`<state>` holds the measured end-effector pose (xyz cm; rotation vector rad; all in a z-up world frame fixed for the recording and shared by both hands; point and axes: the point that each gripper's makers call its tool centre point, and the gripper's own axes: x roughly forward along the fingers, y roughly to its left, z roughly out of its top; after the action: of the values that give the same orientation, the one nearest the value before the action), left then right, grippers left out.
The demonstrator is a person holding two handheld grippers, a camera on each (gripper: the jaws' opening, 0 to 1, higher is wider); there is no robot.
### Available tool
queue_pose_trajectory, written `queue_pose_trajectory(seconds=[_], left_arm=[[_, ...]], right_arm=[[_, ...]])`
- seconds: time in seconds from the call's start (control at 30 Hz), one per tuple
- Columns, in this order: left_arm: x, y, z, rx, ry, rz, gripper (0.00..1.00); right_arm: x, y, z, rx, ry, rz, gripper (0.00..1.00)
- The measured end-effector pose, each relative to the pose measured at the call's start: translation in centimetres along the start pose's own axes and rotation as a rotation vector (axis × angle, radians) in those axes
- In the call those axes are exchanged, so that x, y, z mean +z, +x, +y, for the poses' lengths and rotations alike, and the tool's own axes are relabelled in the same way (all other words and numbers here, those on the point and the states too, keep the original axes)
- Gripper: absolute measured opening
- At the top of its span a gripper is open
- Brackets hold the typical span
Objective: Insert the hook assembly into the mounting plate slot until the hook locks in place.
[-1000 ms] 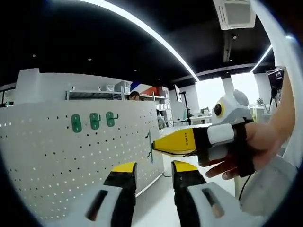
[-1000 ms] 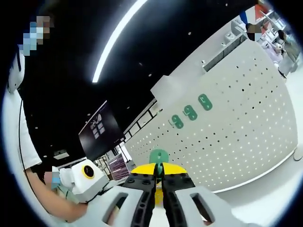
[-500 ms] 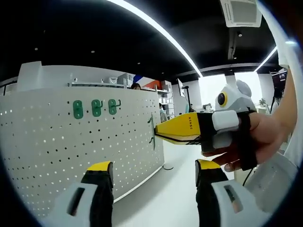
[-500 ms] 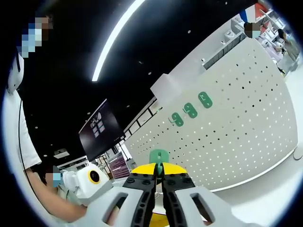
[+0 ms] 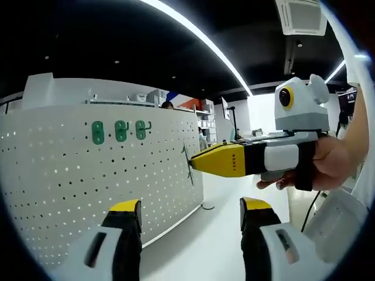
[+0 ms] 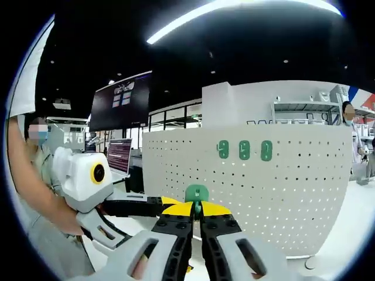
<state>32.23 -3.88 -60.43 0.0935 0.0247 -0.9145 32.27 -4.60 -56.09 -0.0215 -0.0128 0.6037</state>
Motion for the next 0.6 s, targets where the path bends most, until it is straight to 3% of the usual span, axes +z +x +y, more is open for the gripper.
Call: queue_pose_trajectory(seconds=[0.2,0.6], left_arm=[[-0.3,-0.3,0.4,0.016,-0.003,0.006,0.7],[-0.7,-1.7,1.5,0.055,-0.013,0.013,0.69]], right_arm=[[0.4,0.2,-1.6,-0.041,0.02,-0.008,0.01],[1.6,0.9,-7.9,-0.189,0.043,0.006,0.01]])
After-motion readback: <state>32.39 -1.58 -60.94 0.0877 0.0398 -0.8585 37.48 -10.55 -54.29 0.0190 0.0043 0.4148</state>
